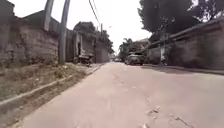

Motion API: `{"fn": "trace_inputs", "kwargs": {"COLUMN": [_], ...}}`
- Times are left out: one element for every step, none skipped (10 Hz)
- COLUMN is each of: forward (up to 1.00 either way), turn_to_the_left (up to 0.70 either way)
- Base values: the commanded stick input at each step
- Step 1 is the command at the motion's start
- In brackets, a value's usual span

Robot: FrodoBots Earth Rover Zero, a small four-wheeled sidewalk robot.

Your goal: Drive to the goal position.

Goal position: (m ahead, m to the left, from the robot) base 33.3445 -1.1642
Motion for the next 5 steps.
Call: {"fn": "trace_inputs", "kwargs": {"forward": [1.00, 1.00, 1.00, 1.00, 1.00], "turn_to_the_left": [0.00, 0.00, 0.00, 0.00, 0.00]}}
